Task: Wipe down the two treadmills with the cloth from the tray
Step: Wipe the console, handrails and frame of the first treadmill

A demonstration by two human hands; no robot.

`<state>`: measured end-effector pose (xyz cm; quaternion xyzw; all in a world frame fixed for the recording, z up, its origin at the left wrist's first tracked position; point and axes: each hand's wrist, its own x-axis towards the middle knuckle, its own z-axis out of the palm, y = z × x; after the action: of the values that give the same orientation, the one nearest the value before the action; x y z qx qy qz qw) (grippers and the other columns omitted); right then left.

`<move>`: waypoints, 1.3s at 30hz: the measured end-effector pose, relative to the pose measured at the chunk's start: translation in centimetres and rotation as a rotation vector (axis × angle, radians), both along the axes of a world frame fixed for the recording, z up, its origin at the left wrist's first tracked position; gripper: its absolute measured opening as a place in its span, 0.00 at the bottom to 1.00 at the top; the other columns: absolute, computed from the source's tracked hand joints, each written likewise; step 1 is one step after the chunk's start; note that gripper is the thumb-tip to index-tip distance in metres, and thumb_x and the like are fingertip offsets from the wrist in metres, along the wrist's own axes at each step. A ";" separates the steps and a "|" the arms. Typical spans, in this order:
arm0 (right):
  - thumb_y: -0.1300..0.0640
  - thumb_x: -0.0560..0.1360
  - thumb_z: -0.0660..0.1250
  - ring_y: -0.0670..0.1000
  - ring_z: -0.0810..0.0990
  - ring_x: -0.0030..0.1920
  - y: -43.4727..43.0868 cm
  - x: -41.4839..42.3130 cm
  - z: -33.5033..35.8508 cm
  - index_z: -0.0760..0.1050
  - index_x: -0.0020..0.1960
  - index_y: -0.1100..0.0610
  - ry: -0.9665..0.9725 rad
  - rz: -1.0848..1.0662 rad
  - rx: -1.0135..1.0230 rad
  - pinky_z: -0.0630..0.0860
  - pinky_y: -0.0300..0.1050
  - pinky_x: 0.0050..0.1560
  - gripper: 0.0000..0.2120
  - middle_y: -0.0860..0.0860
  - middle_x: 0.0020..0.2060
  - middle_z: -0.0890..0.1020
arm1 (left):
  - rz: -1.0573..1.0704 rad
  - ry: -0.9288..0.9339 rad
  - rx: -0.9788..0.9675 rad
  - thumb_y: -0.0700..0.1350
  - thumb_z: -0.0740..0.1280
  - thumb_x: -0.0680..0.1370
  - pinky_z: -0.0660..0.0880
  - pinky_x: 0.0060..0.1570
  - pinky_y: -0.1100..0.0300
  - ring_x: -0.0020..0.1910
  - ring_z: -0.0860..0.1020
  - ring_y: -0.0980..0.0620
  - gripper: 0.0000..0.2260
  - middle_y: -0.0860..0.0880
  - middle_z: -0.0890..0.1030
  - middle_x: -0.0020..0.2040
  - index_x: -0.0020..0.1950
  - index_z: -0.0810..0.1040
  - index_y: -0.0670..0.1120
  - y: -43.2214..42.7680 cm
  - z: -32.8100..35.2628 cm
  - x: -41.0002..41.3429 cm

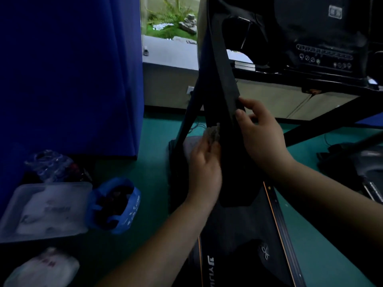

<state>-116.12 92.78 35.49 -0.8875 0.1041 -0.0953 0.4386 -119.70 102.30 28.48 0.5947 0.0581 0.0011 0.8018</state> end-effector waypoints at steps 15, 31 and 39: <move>0.48 0.80 0.61 0.54 0.84 0.43 0.4 -0.3 0.9 0.72 0.66 0.44 0.043 0.006 0.047 0.81 0.58 0.48 0.15 0.51 0.46 0.83 | 0.064 -0.068 0.193 0.43 0.58 0.82 0.68 0.48 0.62 0.56 0.76 0.42 0.15 0.36 0.78 0.55 0.59 0.76 0.34 0.4 2.7 10.3; 0.48 0.80 0.60 0.47 0.82 0.40 1.1 -1.0 1.7 0.73 0.67 0.44 0.043 -0.023 -0.037 0.78 0.41 0.37 0.16 0.43 0.41 0.81 | -0.017 -0.043 0.036 0.47 0.57 0.82 0.74 0.55 0.52 0.51 0.79 0.49 0.13 0.45 0.80 0.48 0.62 0.77 0.48 3.1 0.1 -4.4; 0.48 0.79 0.61 0.45 0.81 0.34 1.0 -0.6 1.5 0.72 0.66 0.42 0.034 -0.022 -0.022 0.77 0.41 0.34 0.16 0.46 0.38 0.82 | 0.010 -0.130 0.032 0.46 0.57 0.82 0.60 0.62 0.79 0.67 0.63 0.65 0.18 0.56 0.64 0.71 0.72 0.67 0.49 -0.2 2.1 -1.1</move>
<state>-116.73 93.76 36.97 -0.8926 0.1204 -0.0862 0.4257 -120.76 102.08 30.54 0.6056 0.0089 0.0449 0.7945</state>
